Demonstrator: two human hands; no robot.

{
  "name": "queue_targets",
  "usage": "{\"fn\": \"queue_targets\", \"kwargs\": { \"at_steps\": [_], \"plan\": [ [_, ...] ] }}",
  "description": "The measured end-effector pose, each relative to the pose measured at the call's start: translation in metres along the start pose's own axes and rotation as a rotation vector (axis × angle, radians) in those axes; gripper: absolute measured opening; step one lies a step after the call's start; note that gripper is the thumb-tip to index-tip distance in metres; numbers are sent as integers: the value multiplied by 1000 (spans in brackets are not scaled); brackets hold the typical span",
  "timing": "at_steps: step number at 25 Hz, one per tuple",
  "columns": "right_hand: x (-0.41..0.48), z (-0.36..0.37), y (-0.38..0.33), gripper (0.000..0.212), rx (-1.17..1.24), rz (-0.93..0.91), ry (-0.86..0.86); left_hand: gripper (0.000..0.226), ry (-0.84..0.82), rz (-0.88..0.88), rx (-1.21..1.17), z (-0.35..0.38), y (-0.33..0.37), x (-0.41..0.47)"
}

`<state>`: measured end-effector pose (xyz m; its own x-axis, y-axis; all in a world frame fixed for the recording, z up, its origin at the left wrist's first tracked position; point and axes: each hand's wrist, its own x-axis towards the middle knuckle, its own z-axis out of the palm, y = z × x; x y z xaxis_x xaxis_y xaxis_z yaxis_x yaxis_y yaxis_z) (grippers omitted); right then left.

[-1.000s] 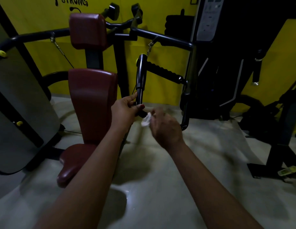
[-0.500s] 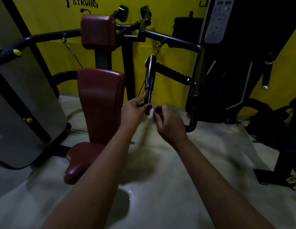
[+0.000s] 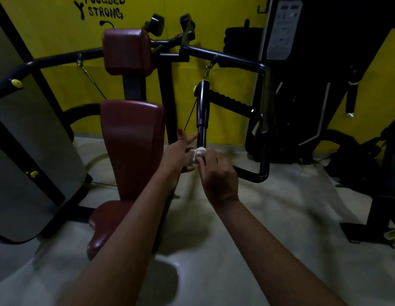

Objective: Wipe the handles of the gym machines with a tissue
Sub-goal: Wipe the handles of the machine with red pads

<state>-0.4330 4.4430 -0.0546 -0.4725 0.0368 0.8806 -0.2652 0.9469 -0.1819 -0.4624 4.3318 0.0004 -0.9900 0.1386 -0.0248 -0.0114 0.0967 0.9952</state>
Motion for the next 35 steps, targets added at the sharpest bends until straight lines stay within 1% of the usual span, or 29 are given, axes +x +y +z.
{"fn": "queue_targets", "kwargs": {
  "at_steps": [2, 3, 5, 6, 7, 9, 10, 12, 13, 14, 16, 17, 19, 20, 21, 22, 24, 25, 26, 27, 29, 30, 31, 33, 35],
  "plan": [
    [-7, 0, -1, 13, -57, -58, 43, 68, 35, 29, -37, -3, -1, 0],
    [-4, 3, -5, 13, -79, -30, 37, 70, 73, 36, -72, -3, -1, 0],
    [17, 8, -19, 18, -125, 95, -9, 73, 129, 24, -159, -4, -2, 1],
    [31, 8, -25, 21, -126, 193, -44, 73, 143, 6, -186, -3, -3, 3],
    [45, 8, -29, 21, -71, 322, -109, 73, 146, -17, -196, -3, -3, 5],
    [65, 8, -29, 21, 120, 630, -205, 72, 139, -53, -200, -3, -4, 7],
    [71, 11, -24, 21, 227, 779, -215, 71, 142, -59, -199, -3, -4, 7],
    [81, 15, -9, 18, 390, 1002, -248, 70, 152, -56, -193, -3, -5, 7],
    [84, 12, -5, 17, 428, 1046, -311, 70, 148, -52, -194, -4, -6, 8],
    [82, 8, -1, 19, 420, 1024, -412, 70, 139, -48, -195, -5, -7, 8],
    [72, -4, 4, 22, 354, 887, -609, 72, 130, -40, -193, -8, -9, 11],
    [70, -12, 5, 21, 394, 855, -687, 73, 131, -37, -187, -9, -10, 13],
    [75, -19, 7, 17, 660, 891, -836, 73, 138, -37, -177, -9, -11, 17],
    [82, -15, 8, 19, 740, 945, -876, 72, 136, -43, -175, -8, -11, 18],
    [89, -8, 8, 24, 790, 1057, -867, 71, 128, -49, -172, -8, -11, 19],
    [95, 0, 9, 27, 870, 1196, -812, 70, 114, -53, -168, -8, -10, 20],
    [103, 19, 10, 25, 1098, 1451, -562, 64, 92, -70, -170, -6, -9, 21],
    [100, 25, 9, 20, 1116, 1483, -452, 61, 87, -79, -178, -7, -8, 21],
    [93, 25, 7, 13, 1056, 1424, -370, 58, 77, -81, -183, -8, -8, 21],
    [82, 18, 2, 8, 913, 1276, -321, 55, 60, -77, -178, -10, -7, 21],
    [57, 8, -9, 9, 511, 848, -204, 46, 24, -56, -163, -13, -6, 21],
    [48, 6, -16, 9, 385, 656, -136, 41, 15, -52, -169, -13, -5, 20],
    [44, 8, -21, 7, 298, 515, -87, 39, 17, -50, -185, -13, -3, 20],
    [46, 24, -26, 6, 84, 346, -77, 41, 43, -49, -224, -11, -2, 19],
    [53, 39, -27, 7, -76, 253, -84, 44, 42, -57, -263, -10, -1, 18]
  ]
}}
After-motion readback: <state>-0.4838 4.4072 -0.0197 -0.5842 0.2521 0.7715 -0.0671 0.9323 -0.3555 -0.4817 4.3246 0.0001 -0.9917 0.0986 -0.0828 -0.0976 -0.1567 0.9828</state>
